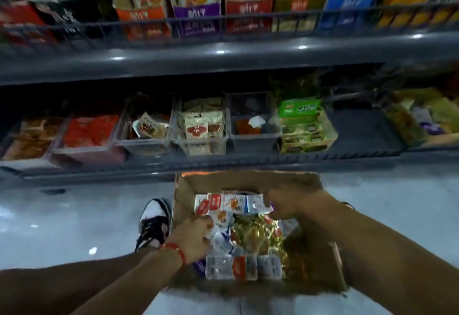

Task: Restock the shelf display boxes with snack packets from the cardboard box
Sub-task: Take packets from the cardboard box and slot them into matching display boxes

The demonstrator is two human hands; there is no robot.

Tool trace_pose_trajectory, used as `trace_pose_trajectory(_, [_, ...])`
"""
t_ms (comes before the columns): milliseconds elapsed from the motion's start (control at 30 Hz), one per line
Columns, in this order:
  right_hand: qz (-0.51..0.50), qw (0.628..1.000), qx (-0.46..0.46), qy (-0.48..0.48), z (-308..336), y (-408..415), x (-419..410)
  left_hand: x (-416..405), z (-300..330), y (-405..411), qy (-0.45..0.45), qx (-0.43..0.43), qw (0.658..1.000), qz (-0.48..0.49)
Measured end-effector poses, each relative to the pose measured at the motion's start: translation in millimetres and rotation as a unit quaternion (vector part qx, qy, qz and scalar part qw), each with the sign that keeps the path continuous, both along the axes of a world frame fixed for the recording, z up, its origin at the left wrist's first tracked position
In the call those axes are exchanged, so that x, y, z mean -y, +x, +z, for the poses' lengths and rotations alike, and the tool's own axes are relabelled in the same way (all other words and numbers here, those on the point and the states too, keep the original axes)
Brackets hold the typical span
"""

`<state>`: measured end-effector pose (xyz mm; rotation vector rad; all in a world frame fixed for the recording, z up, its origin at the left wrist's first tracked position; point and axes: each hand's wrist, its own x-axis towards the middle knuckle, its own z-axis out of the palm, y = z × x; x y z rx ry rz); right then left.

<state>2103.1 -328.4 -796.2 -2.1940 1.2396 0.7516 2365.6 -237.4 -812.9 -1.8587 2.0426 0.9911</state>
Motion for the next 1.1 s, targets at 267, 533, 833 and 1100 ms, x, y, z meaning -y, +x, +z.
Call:
trace_pose_trajectory(267, [-0.104,0.985,0.085,0.110,-139.8,53.8,-69.4,-30.9,-57.7,-4.9,0.115,0.077,0.990,-0.025])
trace_pose_trajectory(533, [-0.238,0.966,0.099,0.024,-172.1,116.2,-83.8,-39.8,-55.9,1.6,0.078,0.015,0.996,0.052])
trace_pose_trajectory(833, [-0.355,0.911,0.184,0.105,-148.5,99.0,-66.7,-46.0,-55.0,12.8,0.054,-0.031,0.989,0.134])
trace_pose_trajectory(1100, [-0.378,0.843,0.372,0.093,-62.0,47.4,-49.6,-26.5,-31.1,-34.1,0.210,-0.356,0.714,0.565])
